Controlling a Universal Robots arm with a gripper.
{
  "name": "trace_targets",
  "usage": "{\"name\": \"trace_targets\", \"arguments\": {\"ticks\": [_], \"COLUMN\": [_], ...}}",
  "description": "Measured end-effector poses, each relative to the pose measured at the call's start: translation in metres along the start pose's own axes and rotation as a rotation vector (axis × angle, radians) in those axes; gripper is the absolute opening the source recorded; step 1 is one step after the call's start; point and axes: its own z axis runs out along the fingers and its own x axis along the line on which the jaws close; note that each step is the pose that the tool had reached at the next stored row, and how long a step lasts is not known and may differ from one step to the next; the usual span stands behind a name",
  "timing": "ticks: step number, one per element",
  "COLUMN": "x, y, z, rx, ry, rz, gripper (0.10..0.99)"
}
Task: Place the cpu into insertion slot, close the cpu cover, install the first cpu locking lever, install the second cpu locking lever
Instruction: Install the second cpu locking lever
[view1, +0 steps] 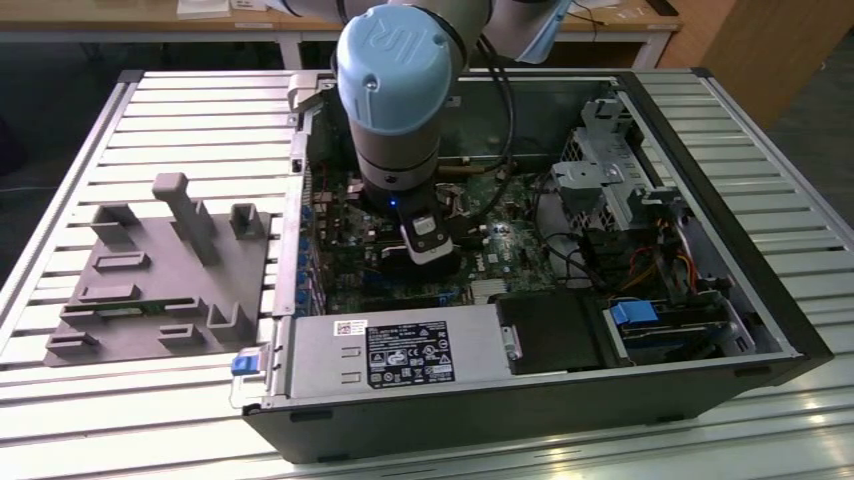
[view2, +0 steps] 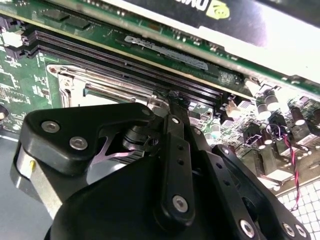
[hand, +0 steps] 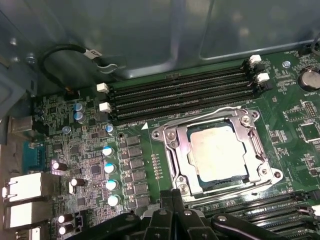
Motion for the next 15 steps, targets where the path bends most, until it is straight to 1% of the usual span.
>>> {"name": "trace_targets", "arguments": {"ticks": [2,3,9,11,15], "x": [-0.0001,-0.0001,0.0000,0.0001,0.0002], "y": [0.0001,0.0000,0.0004,0.0011,0.0038], "z": [0.0001,0.0001,-0.0016,-0.0048,-0.0112], "rx": [0.011,0.014,0.015,0.016,0.015], "ry": [-0.0033,-0.0043,-0.0046,-0.0044,-0.0045], "rz": [-0.001,-0.001,-0.001,-0.001,-0.001], "gripper": [0.106,0.106,0.106,0.106,0.106]}}
